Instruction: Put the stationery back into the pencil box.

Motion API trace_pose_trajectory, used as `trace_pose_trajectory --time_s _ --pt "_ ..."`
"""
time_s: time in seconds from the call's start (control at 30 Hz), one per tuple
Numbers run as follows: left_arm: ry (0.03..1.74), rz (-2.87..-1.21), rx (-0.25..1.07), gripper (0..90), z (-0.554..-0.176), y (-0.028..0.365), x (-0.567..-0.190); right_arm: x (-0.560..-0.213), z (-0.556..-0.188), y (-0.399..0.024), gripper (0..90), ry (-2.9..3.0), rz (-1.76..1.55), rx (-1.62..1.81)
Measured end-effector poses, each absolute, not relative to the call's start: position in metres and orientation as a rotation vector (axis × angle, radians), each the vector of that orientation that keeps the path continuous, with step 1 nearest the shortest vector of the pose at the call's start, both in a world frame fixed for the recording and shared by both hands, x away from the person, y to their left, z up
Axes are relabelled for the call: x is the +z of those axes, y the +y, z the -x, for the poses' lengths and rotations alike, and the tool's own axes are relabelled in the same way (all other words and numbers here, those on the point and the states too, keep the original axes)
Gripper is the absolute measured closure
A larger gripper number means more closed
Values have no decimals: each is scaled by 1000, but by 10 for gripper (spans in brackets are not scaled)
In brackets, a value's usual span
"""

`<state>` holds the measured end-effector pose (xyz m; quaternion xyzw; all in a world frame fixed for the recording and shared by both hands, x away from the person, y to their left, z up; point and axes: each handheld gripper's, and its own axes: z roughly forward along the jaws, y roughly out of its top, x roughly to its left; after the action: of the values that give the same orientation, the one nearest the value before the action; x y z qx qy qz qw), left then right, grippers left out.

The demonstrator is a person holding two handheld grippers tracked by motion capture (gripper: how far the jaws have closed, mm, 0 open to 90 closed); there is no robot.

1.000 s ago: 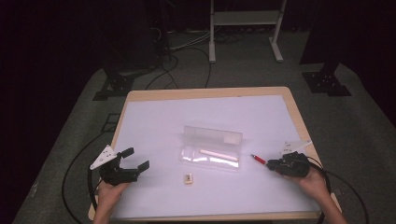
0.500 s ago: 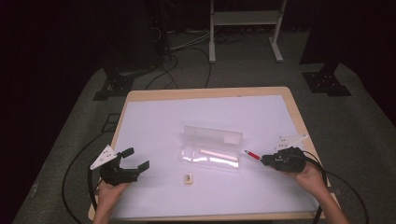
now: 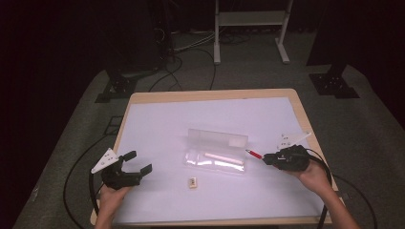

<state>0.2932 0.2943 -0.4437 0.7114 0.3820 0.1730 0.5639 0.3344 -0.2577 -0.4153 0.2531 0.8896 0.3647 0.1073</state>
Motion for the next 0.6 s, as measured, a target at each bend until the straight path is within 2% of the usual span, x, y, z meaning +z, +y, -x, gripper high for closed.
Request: trace_pose_trajectory --time_s 0.6 --pt "896 -1674 411 36 -293 295 -443 -397 -334 -233 789 2646 -639 1085"
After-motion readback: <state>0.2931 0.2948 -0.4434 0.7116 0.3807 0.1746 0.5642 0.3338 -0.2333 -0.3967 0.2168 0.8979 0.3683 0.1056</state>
